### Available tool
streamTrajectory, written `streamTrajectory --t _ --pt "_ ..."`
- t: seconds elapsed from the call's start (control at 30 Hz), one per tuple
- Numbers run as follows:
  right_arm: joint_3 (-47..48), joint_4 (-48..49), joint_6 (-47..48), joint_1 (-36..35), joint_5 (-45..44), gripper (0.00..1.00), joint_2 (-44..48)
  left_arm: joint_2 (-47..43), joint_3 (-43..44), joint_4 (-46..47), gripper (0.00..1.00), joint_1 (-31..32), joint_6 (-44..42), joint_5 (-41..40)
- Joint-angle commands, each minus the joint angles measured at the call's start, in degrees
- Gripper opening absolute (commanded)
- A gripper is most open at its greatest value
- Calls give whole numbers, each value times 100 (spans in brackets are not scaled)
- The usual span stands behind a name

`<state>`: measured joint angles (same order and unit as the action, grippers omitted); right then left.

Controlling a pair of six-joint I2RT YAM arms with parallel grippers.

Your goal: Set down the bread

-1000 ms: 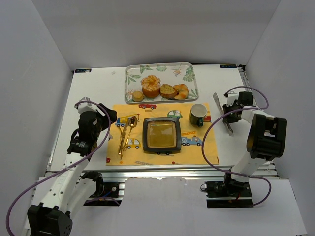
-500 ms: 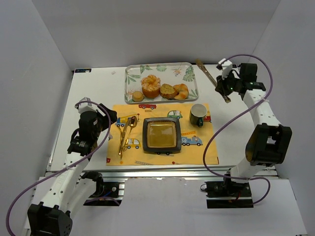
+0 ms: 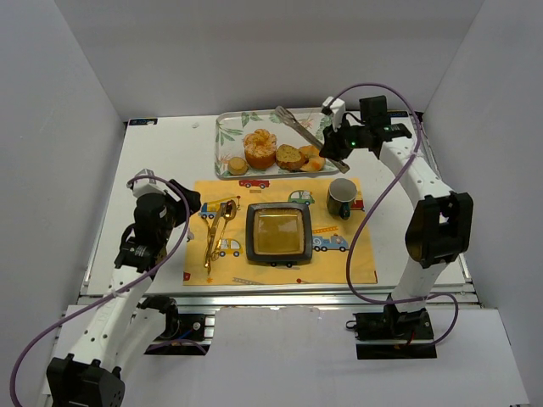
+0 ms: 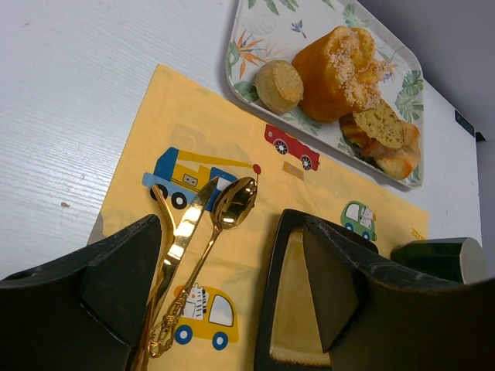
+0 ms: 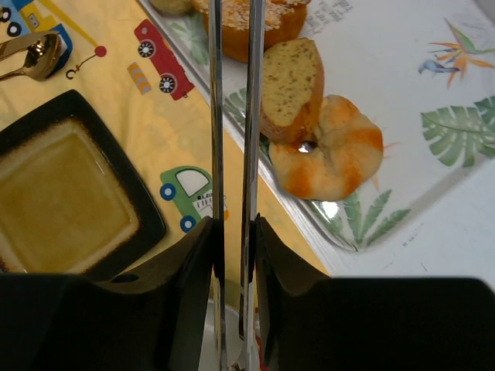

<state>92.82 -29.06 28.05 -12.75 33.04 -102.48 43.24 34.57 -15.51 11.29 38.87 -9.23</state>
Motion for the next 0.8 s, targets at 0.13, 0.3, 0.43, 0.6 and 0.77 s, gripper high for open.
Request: streamTrajectory --t 0.13,0.3,0.43,0.6,0.77 --pt "255 111 95 -412 63 34 8 -229 164 -110 83 -30 103 -157" --pt "202 243 69 -552 45 36 44 -185 191 -110 83 -30 94 -149" --pt "184 295 147 -623 -25 35 79 -115 235 -84 84 -22 68 -131" --pt "-8 409 727 -912 -280 36 175 -97 244 -84 84 -30 68 -131" --pt "-360 691 1386 -1281 -1113 37 272 -158 191 -110 84 -30 77 -149"
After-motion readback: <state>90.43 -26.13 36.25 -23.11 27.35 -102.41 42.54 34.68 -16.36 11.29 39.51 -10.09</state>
